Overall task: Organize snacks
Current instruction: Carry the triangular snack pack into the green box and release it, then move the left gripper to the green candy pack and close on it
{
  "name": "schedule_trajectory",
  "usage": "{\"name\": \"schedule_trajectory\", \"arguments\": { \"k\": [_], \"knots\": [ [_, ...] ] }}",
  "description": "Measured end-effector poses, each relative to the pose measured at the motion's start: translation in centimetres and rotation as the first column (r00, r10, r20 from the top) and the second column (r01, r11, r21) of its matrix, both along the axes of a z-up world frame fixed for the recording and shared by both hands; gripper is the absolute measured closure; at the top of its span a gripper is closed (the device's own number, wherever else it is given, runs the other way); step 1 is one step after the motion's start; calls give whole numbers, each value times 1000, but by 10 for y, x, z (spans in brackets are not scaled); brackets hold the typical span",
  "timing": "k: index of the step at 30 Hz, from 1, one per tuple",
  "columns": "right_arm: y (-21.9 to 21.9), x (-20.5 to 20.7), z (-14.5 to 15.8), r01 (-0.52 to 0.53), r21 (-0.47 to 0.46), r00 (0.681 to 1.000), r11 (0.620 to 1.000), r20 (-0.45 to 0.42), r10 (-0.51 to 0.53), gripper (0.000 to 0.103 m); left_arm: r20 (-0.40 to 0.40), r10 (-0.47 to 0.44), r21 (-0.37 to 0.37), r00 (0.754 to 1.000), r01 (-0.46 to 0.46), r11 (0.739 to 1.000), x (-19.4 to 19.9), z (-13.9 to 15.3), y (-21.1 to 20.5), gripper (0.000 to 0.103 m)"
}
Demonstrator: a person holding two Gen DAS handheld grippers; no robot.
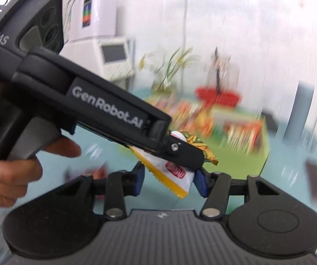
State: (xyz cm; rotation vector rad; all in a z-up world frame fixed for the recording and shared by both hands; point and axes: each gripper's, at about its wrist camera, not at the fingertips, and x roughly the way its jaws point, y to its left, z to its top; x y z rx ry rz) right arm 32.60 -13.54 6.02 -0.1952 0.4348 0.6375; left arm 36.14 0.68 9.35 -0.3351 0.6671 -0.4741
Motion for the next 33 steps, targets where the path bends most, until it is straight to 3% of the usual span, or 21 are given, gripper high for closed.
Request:
{"name": "schedule_trajectory", "arguments": {
  "k": [3, 6, 8, 9, 10, 11, 12, 14, 17, 22, 26, 30, 33],
  "knots": [
    [3, 48, 12, 16, -7, 1000, 1000, 20, -16, 42, 11, 41, -12, 999, -41, 999, 44, 2, 1, 79],
    [8, 92, 7, 8, -20, 1000, 1000, -7, -8, 42, -38, 91, -42, 995, -93, 995, 77, -14, 11, 79],
    [13, 111, -1, 0, -35, 1000, 999, -27, -1, 41, -81, 99, -36, 992, -102, 994, 89, -22, 18, 71],
    [14, 116, -4, 4, -34, 1000, 999, -21, -5, 35, -72, 104, -34, 992, -107, 994, 90, -21, 22, 61],
    [12, 118, -6, 11, -17, 1000, 1000, -7, -11, 28, -44, 121, -44, 992, -123, 991, 88, -19, 27, 42],
    [11, 121, -6, 9, -10, 1000, 1000, -6, -9, 19, -22, 151, -49, 988, -152, 987, 83, -15, 34, 34],
    [11, 121, -4, 0, -25, 1000, 1000, -1, 0, 18, -1, 182, -58, 983, -182, 982, 78, -11, 39, 29],
    [7, 115, 2, 14, -34, 999, 999, 52, -13, 12, 21, 206, -82, 978, -203, 976, 72, -3, 49, 29],
    [-1, 106, 14, 24, -27, 995, 999, 97, -22, 11, 36, 210, -111, 977, -205, 972, 65, 6, 55, 27],
    [-12, 96, 25, 50, -18, 992, 999, 118, -47, 11, 63, 182, -89, 981, -177, 980, 56, 17, 47, 26],
    [-29, 88, 14, 99, -37, 994, 994, 59, -97, 11, 75, 109, -73, 991, -104, 992, 47, 20, 26, 25],
    [-56, 67, -16, 158, -74, 987, 985, -20, -160, 11, 68, 23, 6, 997, -23, 1000, 39, 15, -12, 24],
    [-79, 58, -45, 198, -2, 975, 980, -105, -197, 11, 45, -54, 56, 998, 51, 997, 32, 8, -42, 21]
  ]
}}
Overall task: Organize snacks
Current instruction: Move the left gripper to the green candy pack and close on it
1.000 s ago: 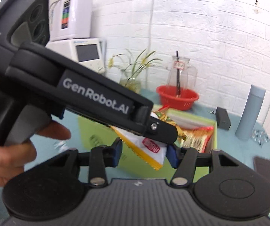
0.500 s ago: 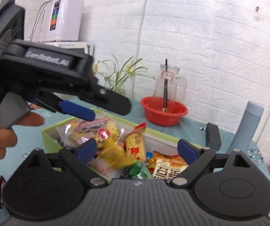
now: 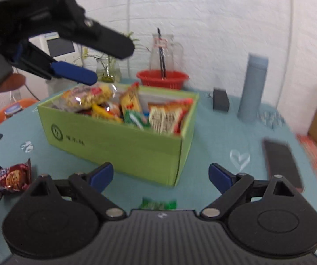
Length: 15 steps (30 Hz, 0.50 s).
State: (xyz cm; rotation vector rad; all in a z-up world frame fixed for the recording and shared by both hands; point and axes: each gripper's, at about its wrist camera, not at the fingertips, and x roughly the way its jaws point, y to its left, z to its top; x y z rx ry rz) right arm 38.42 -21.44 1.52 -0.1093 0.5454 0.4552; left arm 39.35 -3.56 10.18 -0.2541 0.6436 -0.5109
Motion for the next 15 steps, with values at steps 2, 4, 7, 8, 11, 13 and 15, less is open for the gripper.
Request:
{"name": "schedule_trajectory", "arguments": {
  "k": [2, 4, 7, 8, 11, 13, 15],
  "knots": [
    [-12, 0, -16, 22, 87, 999, 996, -43, -18, 11, -26, -51, 30, 998, 52, 998, -7, -9, -19, 19],
    [-13, 2, -22, 29, 67, 995, 997, -93, -23, 11, -74, -79, 75, 994, 85, 994, -12, -24, -36, 20],
    [-9, -1, -26, -53, 64, 994, 997, -91, 59, 11, -134, -62, 127, 989, 79, 989, -8, -47, -49, 28],
    [-8, 0, -30, -59, 67, 991, 996, -116, 67, 11, -169, -41, 142, 985, 66, 988, -3, -55, -51, 32],
    [2, -1, -38, -68, -1, 989, 998, -129, 68, 11, -238, -58, 127, 970, 90, 988, 10, -74, -53, 43],
    [5, -2, -39, -87, 14, 985, 996, -147, 88, 11, -281, -41, 129, 959, 80, 988, 18, -87, -54, 49],
    [6, -6, -39, -109, 18, 983, 994, -148, 111, 11, -309, -28, 142, 951, 75, 987, 24, -100, -54, 58]
  ]
}}
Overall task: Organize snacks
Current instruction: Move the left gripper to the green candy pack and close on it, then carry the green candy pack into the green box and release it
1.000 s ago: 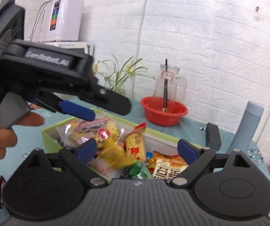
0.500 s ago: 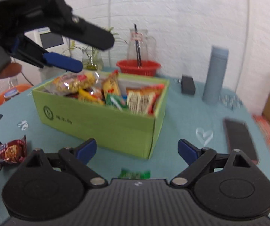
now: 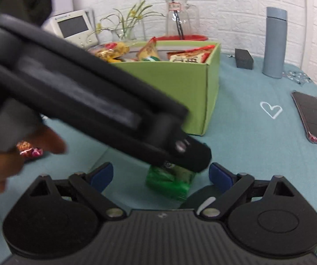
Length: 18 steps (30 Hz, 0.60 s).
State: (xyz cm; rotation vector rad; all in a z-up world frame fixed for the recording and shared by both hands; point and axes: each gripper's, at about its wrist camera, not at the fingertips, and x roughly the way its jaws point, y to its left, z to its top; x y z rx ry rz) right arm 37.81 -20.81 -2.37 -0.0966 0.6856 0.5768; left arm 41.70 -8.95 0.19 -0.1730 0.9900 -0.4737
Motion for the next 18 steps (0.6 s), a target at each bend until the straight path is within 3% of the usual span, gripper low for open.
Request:
{"name": "schedule_trajectory", "arguments": {
  "k": [2, 3, 4, 11, 18],
  "knots": [
    [2, -3, 1, -20, 13, 1000, 1000, -5, 20, 11, 10, 7, 1, 1000, -7, 1000, -5, -2, 6, 71],
    [5, -5, 1, -27, 10, 1000, 1000, -1, 27, 11, 4, 4, 3, 1000, -4, 1000, -8, -3, 9, 86],
    [8, -8, 2, -49, 23, 999, 999, -8, 49, 11, 0, 1, -3, 1000, -1, 1000, -14, -2, 14, 88],
    [48, -58, 6, -189, 64, 981, 980, -33, 191, 10, -5, 70, -8, 998, -70, 997, -87, -3, 65, 89],
    [65, -123, 6, -197, 63, 980, 978, -3, 197, 9, 12, 138, -47, 990, -137, 989, -146, -5, 88, 86]
  ]
}}
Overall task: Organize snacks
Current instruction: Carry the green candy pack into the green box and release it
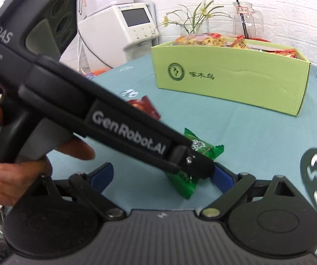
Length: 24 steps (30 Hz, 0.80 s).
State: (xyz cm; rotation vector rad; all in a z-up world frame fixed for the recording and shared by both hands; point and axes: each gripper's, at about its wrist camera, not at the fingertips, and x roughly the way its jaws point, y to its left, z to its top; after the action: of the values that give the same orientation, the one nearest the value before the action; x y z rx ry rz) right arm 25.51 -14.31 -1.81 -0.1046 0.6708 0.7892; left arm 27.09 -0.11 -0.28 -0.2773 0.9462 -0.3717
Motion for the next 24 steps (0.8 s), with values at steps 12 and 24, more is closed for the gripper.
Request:
{"name": "schedule_trajectory", "arguments": {
  "k": [12, 24],
  "knots": [
    [3, -21, 8, 98, -33, 995, 995, -8, -98, 10, 7, 12, -76, 1000, -11, 997, -15, 2, 12, 47],
    [18, -17, 8, 207, -55, 976, 977, 87, -201, 11, 19, 11, -130, 1000, -9, 991, -8, -3, 31, 48]
  ]
}}
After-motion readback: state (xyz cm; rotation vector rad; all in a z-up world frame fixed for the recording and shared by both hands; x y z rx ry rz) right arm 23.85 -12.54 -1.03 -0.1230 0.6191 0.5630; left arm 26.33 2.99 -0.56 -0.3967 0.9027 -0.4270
